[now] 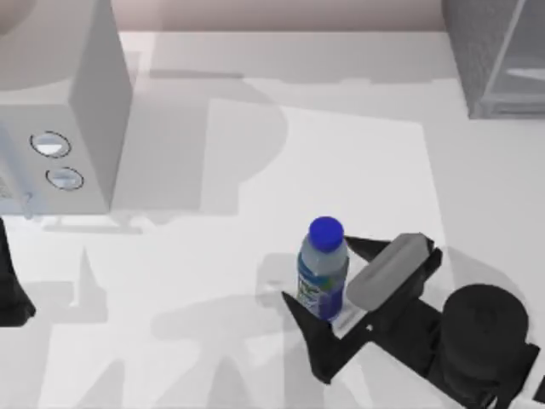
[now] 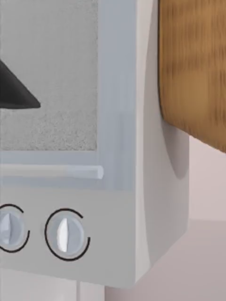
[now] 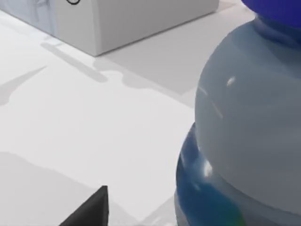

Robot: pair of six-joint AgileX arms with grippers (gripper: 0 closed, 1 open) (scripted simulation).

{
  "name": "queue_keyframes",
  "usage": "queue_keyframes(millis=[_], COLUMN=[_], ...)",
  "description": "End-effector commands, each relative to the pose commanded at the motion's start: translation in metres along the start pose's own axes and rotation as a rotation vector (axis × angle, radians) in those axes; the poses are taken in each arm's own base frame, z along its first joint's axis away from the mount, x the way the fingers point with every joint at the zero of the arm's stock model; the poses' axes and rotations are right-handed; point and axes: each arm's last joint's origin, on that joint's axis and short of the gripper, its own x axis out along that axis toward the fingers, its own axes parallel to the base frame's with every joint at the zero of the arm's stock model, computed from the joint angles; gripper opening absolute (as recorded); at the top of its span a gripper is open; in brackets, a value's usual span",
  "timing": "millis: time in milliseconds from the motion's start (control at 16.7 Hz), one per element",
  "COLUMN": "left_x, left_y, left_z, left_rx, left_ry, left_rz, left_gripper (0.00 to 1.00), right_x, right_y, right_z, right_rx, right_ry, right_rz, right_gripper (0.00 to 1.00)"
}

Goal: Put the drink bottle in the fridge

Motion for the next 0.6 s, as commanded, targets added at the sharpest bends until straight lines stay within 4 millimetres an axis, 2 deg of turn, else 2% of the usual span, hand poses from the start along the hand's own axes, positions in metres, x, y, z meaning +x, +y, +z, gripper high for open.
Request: queue_keyframes(millis=[120,360,600], left_x=[0.0,0.0,0.0], left_y=[0.0,0.0,0.0], left_z=[0.0,0.0,0.0], left_rx=[0.0,0.0,0.0], left_ry=[0.0,0.0,0.0], left_rz=[0.0,0.0,0.0], left_gripper=[1.0,1.0,1.0], right_x=[0.0111,0.0132,0.0132], right_y=[0.0,0.0,0.0], right_z=[-0.0002,-0.0004,-0.0004], right_rx=[0.0,0.0,0.0], right_ry=[0.0,0.001,0.001], right_rz=[0.0,0.0,0.0], right_gripper=[1.0,1.0,0.7])
